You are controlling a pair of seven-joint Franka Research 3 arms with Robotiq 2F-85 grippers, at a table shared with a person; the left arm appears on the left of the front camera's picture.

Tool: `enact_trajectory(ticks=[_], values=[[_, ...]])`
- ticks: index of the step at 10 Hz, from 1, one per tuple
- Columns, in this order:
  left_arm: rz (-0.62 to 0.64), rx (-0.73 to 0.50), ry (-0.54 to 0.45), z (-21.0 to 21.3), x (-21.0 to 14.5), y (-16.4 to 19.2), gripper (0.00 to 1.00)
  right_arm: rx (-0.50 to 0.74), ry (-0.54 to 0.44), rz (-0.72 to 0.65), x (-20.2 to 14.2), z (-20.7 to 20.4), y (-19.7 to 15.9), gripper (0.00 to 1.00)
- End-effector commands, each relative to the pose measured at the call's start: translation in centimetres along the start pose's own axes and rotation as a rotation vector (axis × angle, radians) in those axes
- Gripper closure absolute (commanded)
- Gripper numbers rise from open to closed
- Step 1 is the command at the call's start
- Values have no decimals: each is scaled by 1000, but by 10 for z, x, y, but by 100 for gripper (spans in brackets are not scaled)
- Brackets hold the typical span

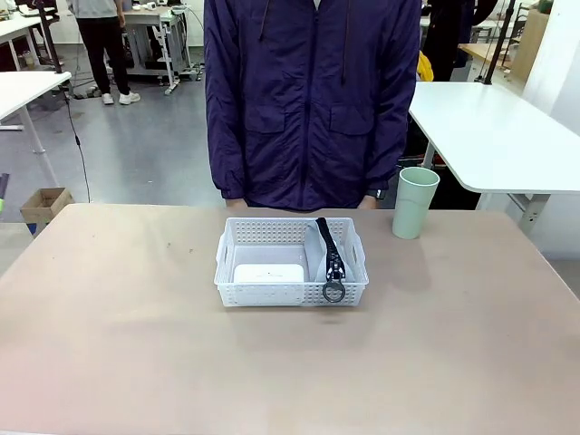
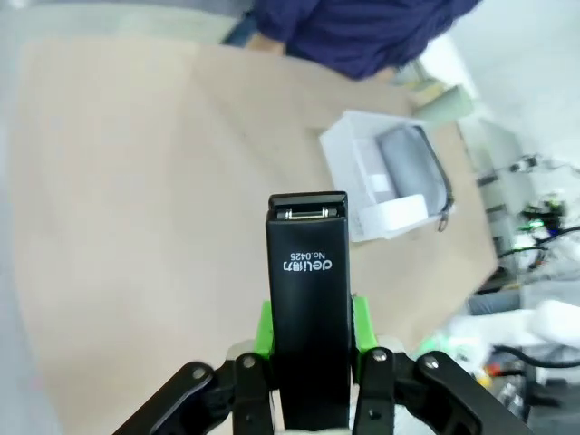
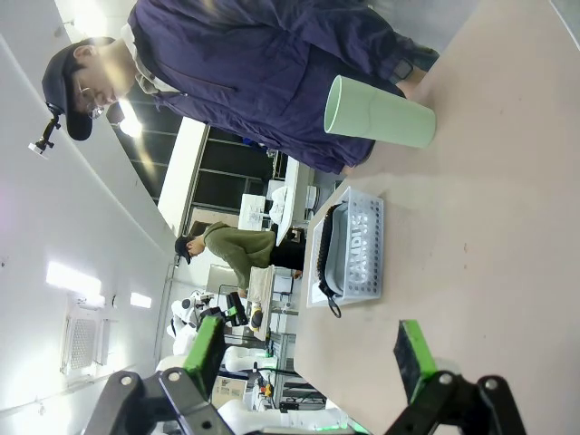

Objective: Efficiently arrange items inside the basket to fit them all.
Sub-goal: Pick up the Stapler and place it inside the Organizing basket.

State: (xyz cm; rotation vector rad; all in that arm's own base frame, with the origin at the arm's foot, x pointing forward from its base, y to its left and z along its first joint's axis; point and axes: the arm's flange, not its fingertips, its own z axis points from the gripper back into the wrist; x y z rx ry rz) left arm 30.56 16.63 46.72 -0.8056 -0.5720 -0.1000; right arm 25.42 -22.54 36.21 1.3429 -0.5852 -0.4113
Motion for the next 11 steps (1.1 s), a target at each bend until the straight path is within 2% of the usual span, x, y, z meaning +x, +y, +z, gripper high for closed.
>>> enact_trajectory(ticks=[1, 2, 6, 7, 8, 9, 11], values=[[94, -49, 58, -7, 1, 22, 100, 16, -13, 19, 0, -1, 2, 0], [0, 0, 0, 0, 0, 0, 100, 16, -13, 19, 0, -1, 2, 0], [0, 0, 0, 0, 0, 0, 100, 16, -13, 19, 0, -1, 2, 0], [17, 14, 23, -2, -1, 1, 63, 16, -13, 19, 0, -1, 2, 0], [-40, 70, 83, -15, 20, -28, 63, 16, -13, 19, 0, -1, 2, 0], [-198, 88, 129, -35, 46, -68, 63, 16, -13, 19, 0, -1, 2, 0], [-499, 148, 306, -101, 95, -150, 63, 16, -13, 19, 0, -1, 2, 0]])
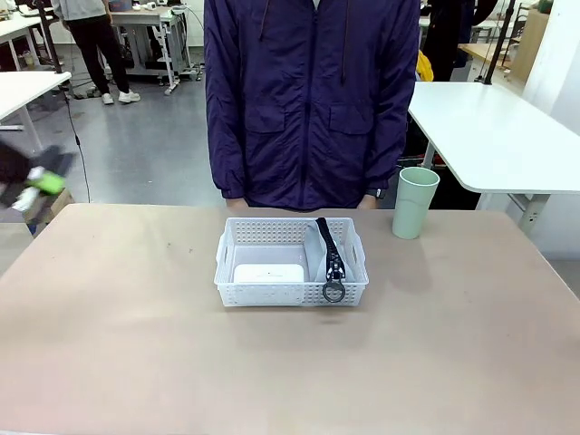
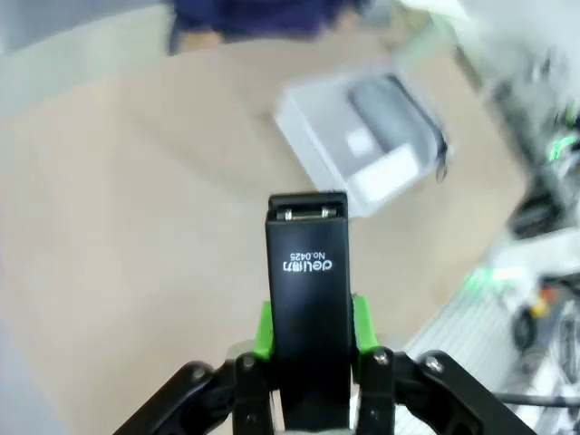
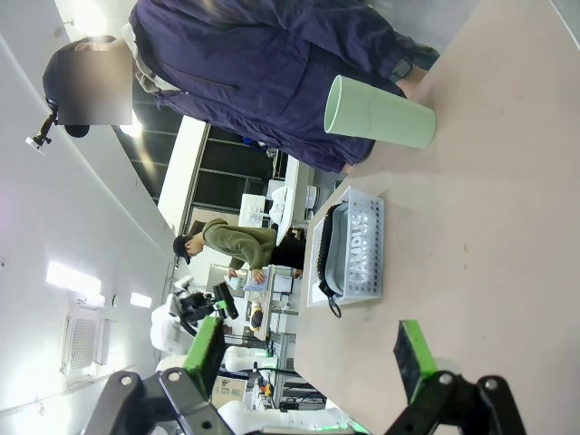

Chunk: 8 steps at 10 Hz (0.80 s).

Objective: Efficiently arrange items inside the basket to fit them all.
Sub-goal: Pick up the Stapler and place it inside the Organizing basket.

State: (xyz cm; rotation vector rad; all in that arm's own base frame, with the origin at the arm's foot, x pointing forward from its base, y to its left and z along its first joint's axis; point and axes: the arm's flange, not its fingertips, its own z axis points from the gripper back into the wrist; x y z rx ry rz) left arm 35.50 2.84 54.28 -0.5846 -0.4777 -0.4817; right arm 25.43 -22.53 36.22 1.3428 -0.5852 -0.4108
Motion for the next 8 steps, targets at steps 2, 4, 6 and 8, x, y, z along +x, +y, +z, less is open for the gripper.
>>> enact_trajectory(ticks=[2, 4, 6, 8], values=[[-401, 142, 227, -65, 102, -66, 63, 16, -13, 19, 0, -1, 2, 0], [-676, 215, 410, -130, 138, -109, 63, 16, -13, 19, 0, -1, 2, 0], [-846, 186, 442, -187, 143, -137, 63, 16, -13, 19, 0, -1, 2, 0], [-906, 193, 382, -234, 139, -159, 63, 16, -13, 19, 0, -1, 2, 0]])
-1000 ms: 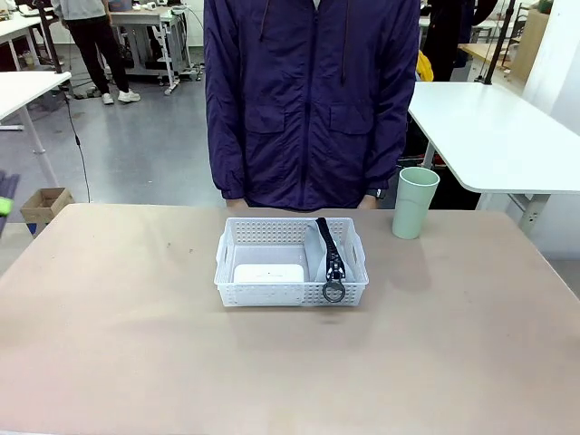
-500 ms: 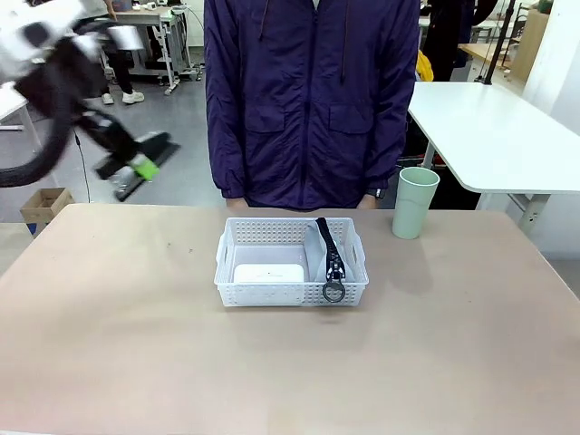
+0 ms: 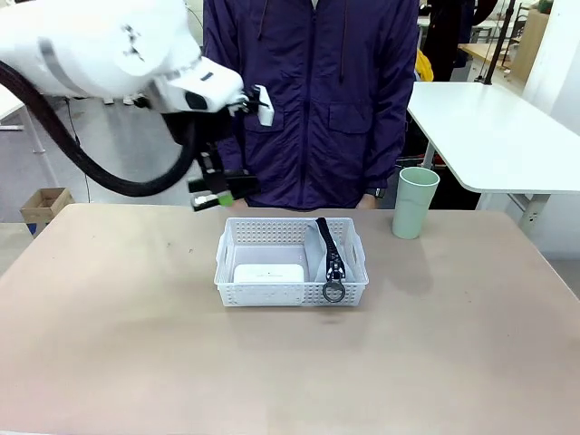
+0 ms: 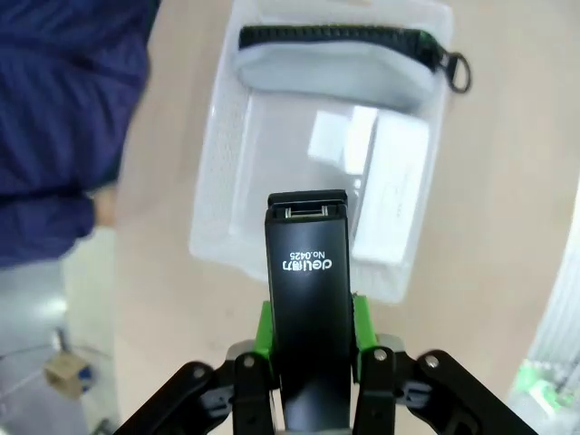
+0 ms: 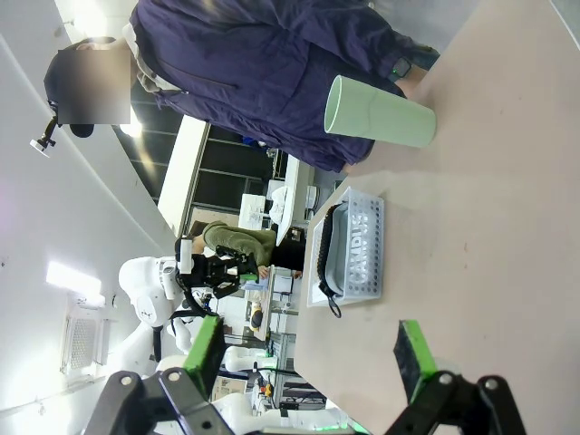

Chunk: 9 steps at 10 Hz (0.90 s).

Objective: Efficiently arrange items inside the basket to fit them all.
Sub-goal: Pick up the Stapler and place it inside the Organizing basket.

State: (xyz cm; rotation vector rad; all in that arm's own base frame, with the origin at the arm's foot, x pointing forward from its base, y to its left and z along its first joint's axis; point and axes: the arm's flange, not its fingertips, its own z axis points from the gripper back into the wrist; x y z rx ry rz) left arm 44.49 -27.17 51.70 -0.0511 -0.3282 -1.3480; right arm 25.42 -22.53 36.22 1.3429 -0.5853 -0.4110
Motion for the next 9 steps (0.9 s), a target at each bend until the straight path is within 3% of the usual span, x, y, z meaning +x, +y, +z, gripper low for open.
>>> enact_trajectory(ticks=[1, 2, 3, 6, 7, 9], values=[[-33, 18, -8, -22, 6, -7, 63, 16, -13, 19, 0, -1, 2, 0], [109, -51, 33, -23, 5, 1, 63, 16, -13, 19, 0, -1, 2, 0], [-23, 8, -15, -15, 11, -6, 63, 16, -13, 19, 0, -1, 2, 0], [9, -11, -5, -27, 13, -7, 63, 16, -13, 19, 0, -1, 2, 0], [-11, -38, -61, -38, 18, -7, 63, 16, -13, 19, 0, -1, 2, 0], [80, -18, -122, -72, 31, 14, 63, 16, -13, 19, 0, -1, 2, 0]])
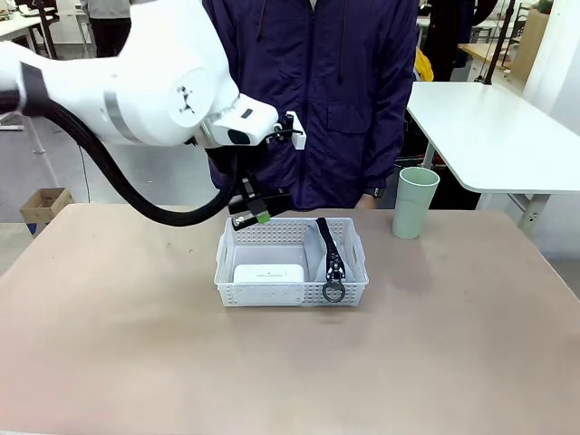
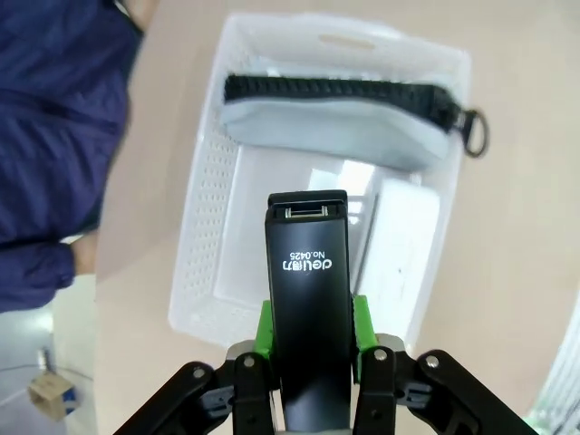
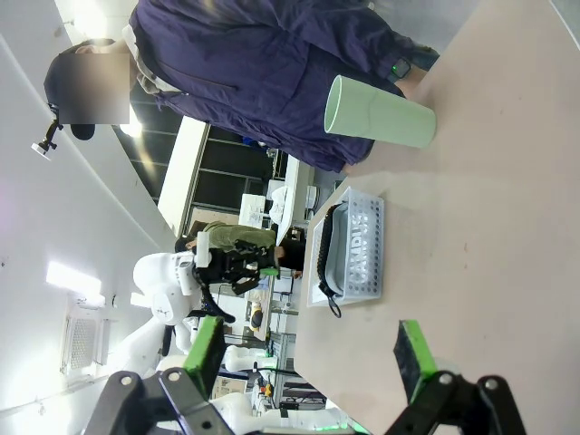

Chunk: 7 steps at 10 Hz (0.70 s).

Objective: Efficiently arrange items inside the basket to fit them all.
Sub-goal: Pick up the Stapler and place it inside the Organizing basket.

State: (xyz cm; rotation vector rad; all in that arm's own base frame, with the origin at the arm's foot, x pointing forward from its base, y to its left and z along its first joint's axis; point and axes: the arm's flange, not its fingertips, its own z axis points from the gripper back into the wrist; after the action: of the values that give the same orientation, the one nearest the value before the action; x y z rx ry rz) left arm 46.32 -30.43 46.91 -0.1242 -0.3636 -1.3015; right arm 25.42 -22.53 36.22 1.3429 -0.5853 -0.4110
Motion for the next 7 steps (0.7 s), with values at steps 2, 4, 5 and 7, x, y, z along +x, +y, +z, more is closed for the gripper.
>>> enact_trajectory(ticks=[2, 4, 5, 7], values=[[24, -27, -8, -47, 14, 18, 63, 16, -13, 19, 0, -1, 2, 0], [77, -32, 25, -85, 9, 29, 63, 16, -13, 19, 0, -1, 2, 0], [102, -7, 52, -100, 7, 34, 63, 16, -13, 19, 0, -1, 2, 0], [148, -21, 119, -125, -1, 44, 63, 16, -13, 19, 0, -1, 2, 0]])
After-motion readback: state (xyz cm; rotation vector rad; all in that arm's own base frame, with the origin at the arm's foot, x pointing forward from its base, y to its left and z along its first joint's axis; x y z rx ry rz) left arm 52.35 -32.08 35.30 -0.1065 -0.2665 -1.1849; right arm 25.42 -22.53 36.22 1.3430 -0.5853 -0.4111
